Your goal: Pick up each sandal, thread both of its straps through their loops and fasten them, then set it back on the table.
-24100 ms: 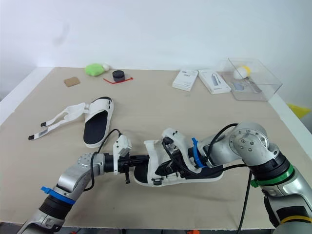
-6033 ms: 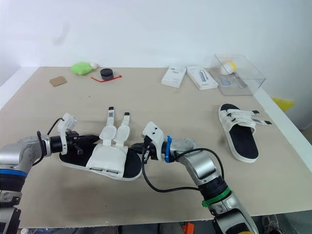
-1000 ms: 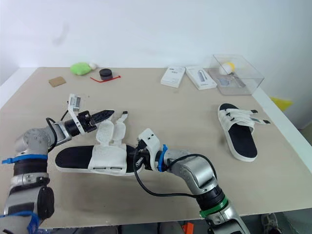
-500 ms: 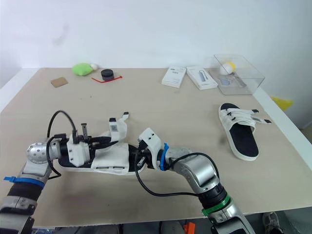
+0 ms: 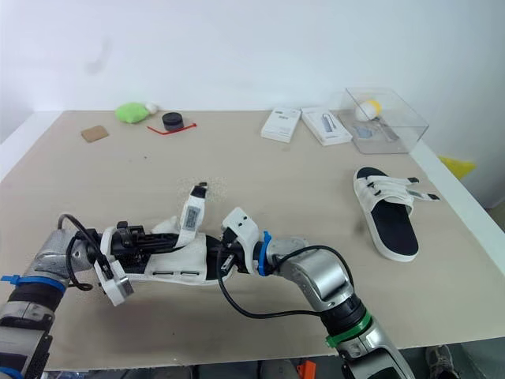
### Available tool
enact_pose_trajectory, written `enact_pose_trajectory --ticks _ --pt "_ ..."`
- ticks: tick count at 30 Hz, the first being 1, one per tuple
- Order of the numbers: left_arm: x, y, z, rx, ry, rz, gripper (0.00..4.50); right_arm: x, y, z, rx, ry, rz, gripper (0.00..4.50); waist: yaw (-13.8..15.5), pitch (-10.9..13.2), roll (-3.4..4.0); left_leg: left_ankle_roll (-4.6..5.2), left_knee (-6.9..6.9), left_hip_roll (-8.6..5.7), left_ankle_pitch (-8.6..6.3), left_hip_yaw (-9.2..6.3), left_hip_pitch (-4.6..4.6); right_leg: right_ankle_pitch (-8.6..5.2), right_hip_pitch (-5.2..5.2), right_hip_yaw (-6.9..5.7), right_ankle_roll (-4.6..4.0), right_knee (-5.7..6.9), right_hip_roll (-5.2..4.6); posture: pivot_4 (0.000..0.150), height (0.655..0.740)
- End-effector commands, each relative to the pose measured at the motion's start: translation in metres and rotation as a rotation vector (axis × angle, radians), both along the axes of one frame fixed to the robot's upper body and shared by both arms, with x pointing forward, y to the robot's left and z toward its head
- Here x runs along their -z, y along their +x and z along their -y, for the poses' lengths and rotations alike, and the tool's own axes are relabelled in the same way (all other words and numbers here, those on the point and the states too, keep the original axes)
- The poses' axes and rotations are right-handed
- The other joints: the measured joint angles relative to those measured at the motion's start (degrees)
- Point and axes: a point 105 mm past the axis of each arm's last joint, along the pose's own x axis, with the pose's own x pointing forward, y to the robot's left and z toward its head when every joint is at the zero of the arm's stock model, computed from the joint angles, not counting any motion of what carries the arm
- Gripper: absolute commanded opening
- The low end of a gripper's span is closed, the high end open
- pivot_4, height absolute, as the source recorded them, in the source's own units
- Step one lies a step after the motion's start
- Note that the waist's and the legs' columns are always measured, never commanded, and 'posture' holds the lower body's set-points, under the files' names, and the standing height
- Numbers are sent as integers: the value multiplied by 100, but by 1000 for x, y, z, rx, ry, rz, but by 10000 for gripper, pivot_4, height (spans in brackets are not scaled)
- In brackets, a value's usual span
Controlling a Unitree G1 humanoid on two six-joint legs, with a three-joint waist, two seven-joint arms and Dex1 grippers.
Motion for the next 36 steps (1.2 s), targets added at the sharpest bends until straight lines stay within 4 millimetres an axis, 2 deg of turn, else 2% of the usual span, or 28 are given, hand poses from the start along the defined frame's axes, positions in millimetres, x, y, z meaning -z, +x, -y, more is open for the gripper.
enact_pose_trajectory --ticks 1,6,12,13,15,22,23,27,31,36 --pt "-7 5 -6 -28 -23 23 651 12 4 8 37 -58 -22 0 2 0 0 0 2 0 0 0 4 -2 -1 0 1 -1 0 1500 7400" --pt "-8 3 -4 -13 -11 46 651 12 4 8 37 -54 -18 0 5 0 0 0 2 0 0 0 8 -5 0 0 0 -1 -1 1500 7400" --pt "-8 11 -10 -50 -56 -2 651 12 5 9 41 -56 -14 0 11 0 0 0 2 1 0 1 11 -5 2 -1 0 2 0 1500 7400" --pt "-6 12 -11 -50 -52 -18 4493 12 5 9 41 -56 -14 0 11 0 0 0 2 1 0 1 11 -5 2 -1 1 2 0 1500 7400" --pt "-10 13 -11 -61 -91 -53 8988 12 5 9 43 -57 -13 0 11 0 0 0 2 1 0 1 14 -5 3 -1 1 2 0 1500 7400" --pt "-22 5 -19 -116 -157 -200 41351 13 3 11 45 -59 -14 0 6 2 -3 -3 -2 6 -2 1 14 -15 -4 -1 -8 19 -2 1500 7400" --pt "-24 5 -21 -136 -170 -230 43991 14 2 11 44 -59 -15 0 7 2 -3 -3 -3 7 -2 1 15 -20 -4 -2 -11 20 -2 1500 7400" --pt "-42 18 -35 -296 -329 -506 43991 14 2 11 40 -61 -16 0 -6 3 -3 -3 -5 14 -4 4 16 -35 -7 -5 -20 25 -4 1500 7400" --pt "-31 16 -43 -393 -344 -762 43991 15 1 12 34 -65 -19 0 -5 6 -4 -1 -5 22 -8 6 17 -52 -9 -16 -32 25 -4 1500 7400" --pt "-37 25 -59 -493 -612 -1220 43991 15 2 12 30 -70 -20 0 -2 16 -18 -1 -7 30 -10 14 18 -61 -12 -22 -29 25 -4 1500 7400"
